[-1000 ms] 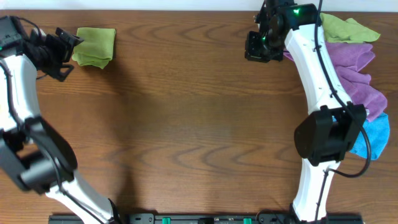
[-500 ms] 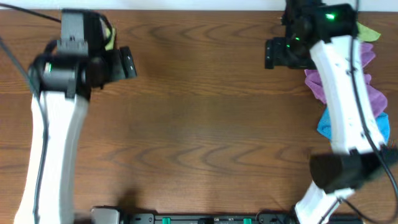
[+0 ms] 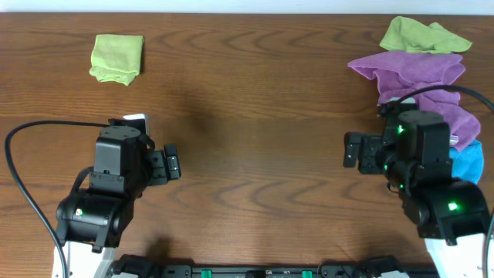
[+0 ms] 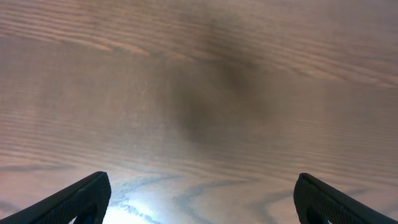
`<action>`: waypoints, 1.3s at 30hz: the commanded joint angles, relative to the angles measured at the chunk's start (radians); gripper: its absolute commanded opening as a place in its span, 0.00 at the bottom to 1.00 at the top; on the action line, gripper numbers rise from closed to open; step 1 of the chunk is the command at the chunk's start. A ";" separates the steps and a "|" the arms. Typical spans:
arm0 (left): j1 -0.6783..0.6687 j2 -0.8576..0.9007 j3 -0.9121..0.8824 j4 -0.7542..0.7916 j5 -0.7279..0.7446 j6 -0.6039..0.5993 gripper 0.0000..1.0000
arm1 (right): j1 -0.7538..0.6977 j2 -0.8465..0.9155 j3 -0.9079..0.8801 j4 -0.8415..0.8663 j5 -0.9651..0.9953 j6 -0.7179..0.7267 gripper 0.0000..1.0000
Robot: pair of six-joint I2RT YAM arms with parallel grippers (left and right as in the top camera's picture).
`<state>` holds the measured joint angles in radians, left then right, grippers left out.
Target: Fold the cloth
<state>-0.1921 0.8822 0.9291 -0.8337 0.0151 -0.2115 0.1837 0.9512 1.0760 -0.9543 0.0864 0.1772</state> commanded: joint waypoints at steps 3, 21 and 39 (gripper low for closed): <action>-0.003 -0.019 0.014 -0.032 0.028 -0.016 0.95 | 0.011 -0.037 -0.013 -0.035 0.011 -0.006 0.99; 0.022 -0.086 0.013 -0.080 0.023 -0.013 0.95 | 0.011 -0.029 -0.013 -0.045 0.011 -0.006 0.99; 0.188 -0.740 -0.663 0.402 0.158 0.183 0.95 | 0.011 -0.029 -0.013 -0.045 0.011 -0.006 0.99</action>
<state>-0.0090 0.1780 0.3058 -0.4599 0.1402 -0.0505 0.1837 0.9226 1.0637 -0.9993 0.0868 0.1772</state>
